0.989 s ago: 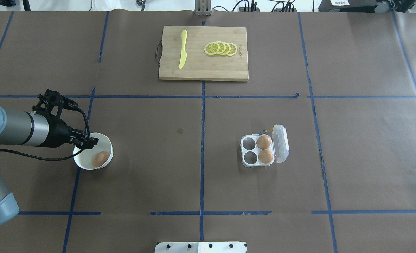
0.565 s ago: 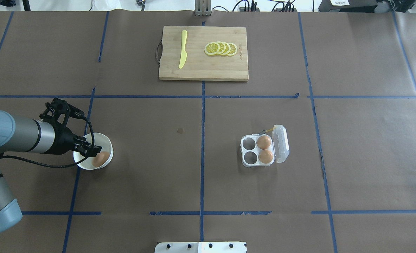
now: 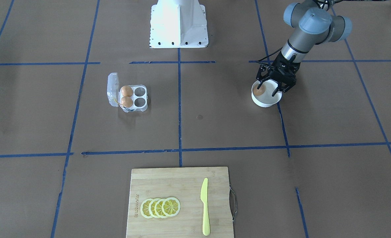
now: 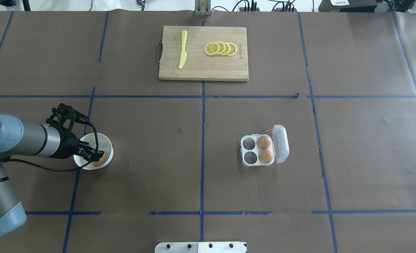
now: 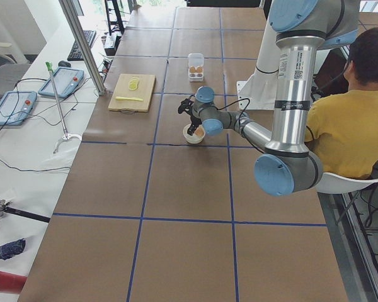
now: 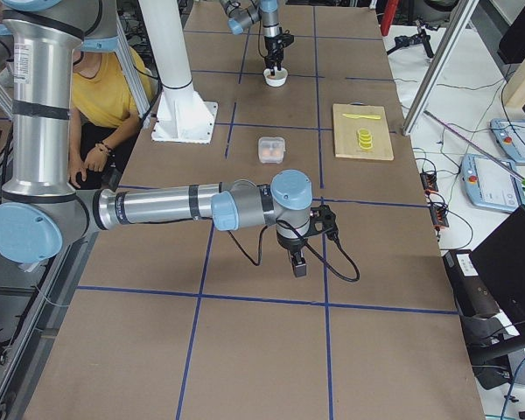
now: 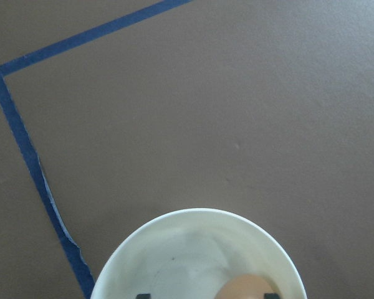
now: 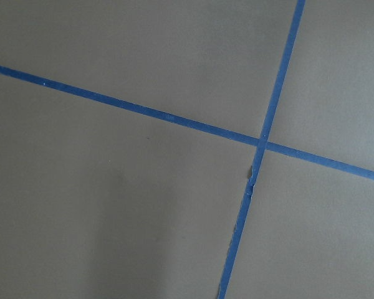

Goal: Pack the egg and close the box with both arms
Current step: 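Lower the left gripper into the bowl and close it on the egg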

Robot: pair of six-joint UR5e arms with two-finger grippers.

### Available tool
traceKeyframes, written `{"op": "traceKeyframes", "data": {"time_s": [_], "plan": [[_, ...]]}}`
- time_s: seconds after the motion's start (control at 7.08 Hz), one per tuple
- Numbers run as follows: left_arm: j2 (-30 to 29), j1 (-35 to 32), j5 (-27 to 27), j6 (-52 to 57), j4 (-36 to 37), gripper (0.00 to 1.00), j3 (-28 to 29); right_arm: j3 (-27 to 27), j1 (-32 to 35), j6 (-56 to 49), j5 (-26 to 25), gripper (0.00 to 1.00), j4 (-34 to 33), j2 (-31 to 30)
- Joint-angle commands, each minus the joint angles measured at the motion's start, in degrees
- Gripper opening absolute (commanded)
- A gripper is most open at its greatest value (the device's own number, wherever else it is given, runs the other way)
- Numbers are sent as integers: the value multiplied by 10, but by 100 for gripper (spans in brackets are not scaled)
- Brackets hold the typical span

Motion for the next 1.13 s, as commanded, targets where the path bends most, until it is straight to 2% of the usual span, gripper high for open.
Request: {"op": "traceKeyframes", "data": {"time_s": [0.0,0.71,0.99], "plan": [[-11,5,0,0,0,68,11,0,0,0,0,100,0,1],[-11,12,11,1,0,68,21,0,-1,0,0,100,0,1],[-9,16,11,0,0,77,19,-1,-1,0,0,100,0,1]]}}
